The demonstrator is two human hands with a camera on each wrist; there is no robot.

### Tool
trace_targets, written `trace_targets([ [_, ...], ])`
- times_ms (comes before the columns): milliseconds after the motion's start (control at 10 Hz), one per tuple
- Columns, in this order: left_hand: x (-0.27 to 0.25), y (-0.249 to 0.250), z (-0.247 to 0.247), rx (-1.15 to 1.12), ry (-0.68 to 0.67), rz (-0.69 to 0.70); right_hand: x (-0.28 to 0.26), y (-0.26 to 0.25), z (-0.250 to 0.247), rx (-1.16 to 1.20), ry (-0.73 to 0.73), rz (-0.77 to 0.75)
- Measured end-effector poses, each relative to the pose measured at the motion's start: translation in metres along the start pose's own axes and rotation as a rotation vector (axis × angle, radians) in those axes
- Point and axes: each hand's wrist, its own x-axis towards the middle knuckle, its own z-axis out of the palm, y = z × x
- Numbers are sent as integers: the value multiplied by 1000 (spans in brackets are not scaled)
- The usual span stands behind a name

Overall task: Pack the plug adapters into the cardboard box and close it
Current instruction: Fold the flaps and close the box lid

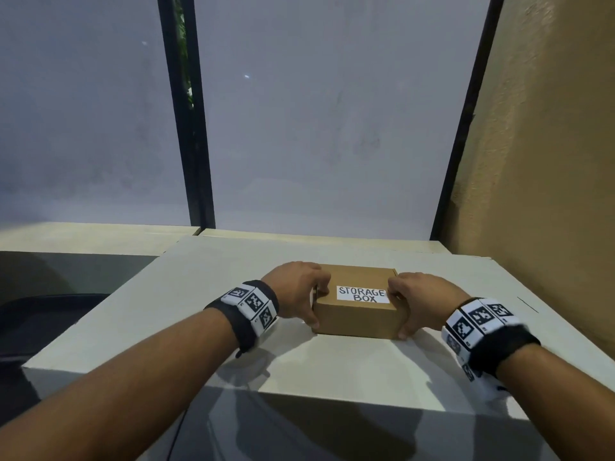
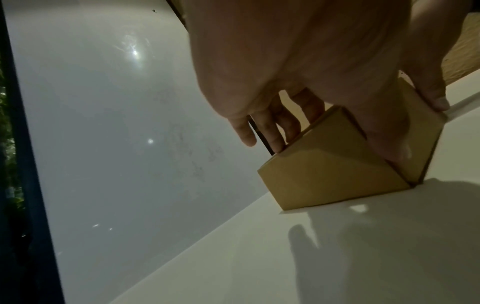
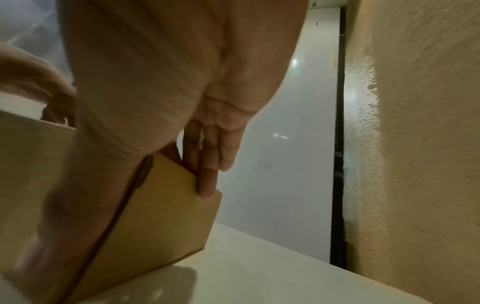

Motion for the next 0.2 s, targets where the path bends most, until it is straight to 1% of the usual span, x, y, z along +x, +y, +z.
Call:
trace_targets([
  [100,7,-10,-2,-12,-29,41,5,-1,-10,-74,-42,-15],
  [200,23,-34,-16,-178,-139,87,18,6,-31,-42,-117,-16],
])
